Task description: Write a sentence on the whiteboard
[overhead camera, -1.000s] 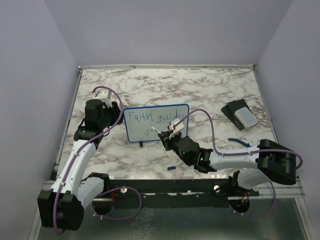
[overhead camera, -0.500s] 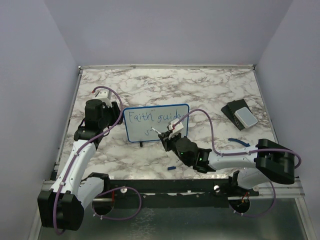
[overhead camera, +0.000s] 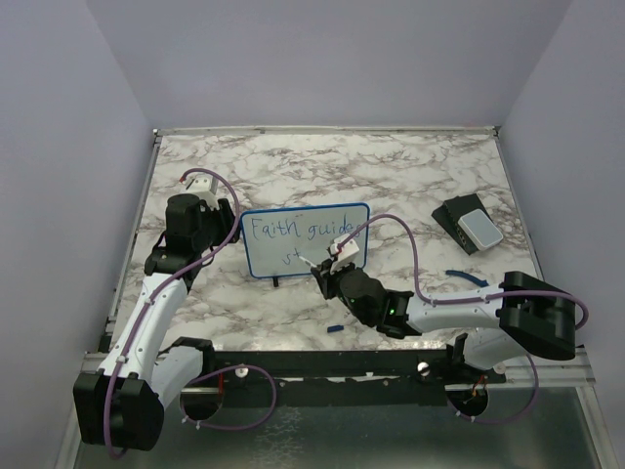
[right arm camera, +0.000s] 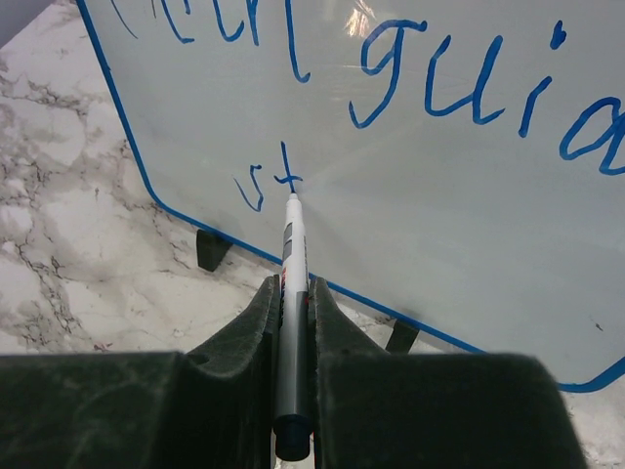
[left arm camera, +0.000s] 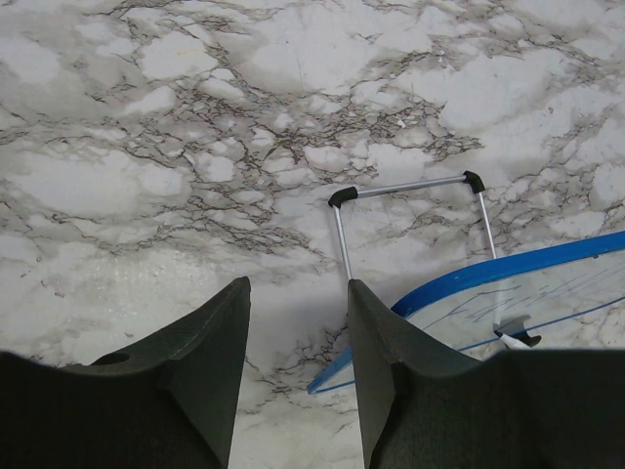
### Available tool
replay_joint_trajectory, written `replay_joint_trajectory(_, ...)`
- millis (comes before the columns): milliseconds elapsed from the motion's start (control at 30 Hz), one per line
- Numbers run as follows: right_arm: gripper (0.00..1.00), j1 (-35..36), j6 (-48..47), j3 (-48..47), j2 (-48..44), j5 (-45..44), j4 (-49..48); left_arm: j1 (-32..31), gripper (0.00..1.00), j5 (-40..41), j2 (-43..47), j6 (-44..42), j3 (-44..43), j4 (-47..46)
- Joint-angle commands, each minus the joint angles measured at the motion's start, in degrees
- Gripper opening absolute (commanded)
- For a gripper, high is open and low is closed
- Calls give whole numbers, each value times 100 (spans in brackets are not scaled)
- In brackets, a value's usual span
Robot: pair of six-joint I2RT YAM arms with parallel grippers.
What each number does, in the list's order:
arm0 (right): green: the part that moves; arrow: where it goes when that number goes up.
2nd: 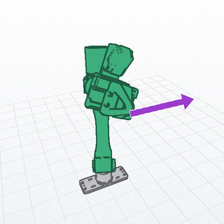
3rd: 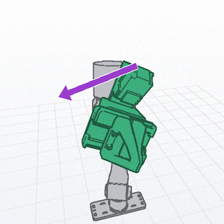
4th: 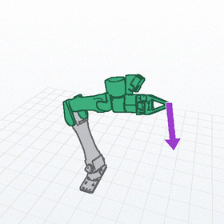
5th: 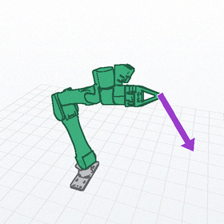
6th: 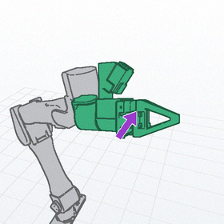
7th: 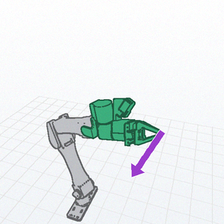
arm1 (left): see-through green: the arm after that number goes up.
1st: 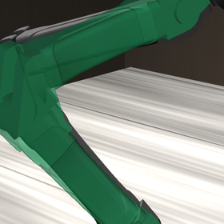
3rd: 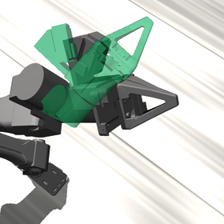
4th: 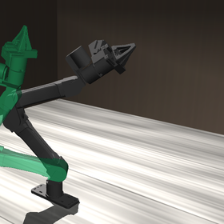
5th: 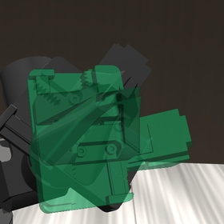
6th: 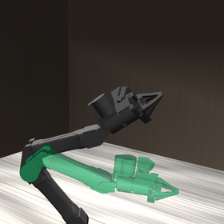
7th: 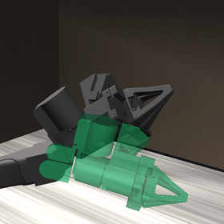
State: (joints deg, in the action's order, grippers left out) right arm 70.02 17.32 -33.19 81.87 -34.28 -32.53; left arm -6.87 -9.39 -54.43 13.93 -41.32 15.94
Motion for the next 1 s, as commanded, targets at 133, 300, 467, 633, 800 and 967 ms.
replay_joint_trajectory(133,1,-28,276,-11,-4,29,449,-29,47,52,73,-8,75,5)
replay_joint_trajectory(300,1,-32,325,3,-42,20,518,-31,47,53,73,-12,75,4)
replay_joint_trajectory(467,1,-32,380,-1,-83,-74,586,-33,47,54,65,-13,78,5)
replay_joint_trajectory(633,1,-32,402,49,-162,-186,577,-32,47,51,73,-9,79,3)
replay_joint_trajectory(800,1,-30,286,129,-280,-174,448,-25,47,55,73,-11,80,4)
replay_joint_trajectory(967,1,-2,-41,310,-544,251,156,-33,47,57,81,-9,74,4)
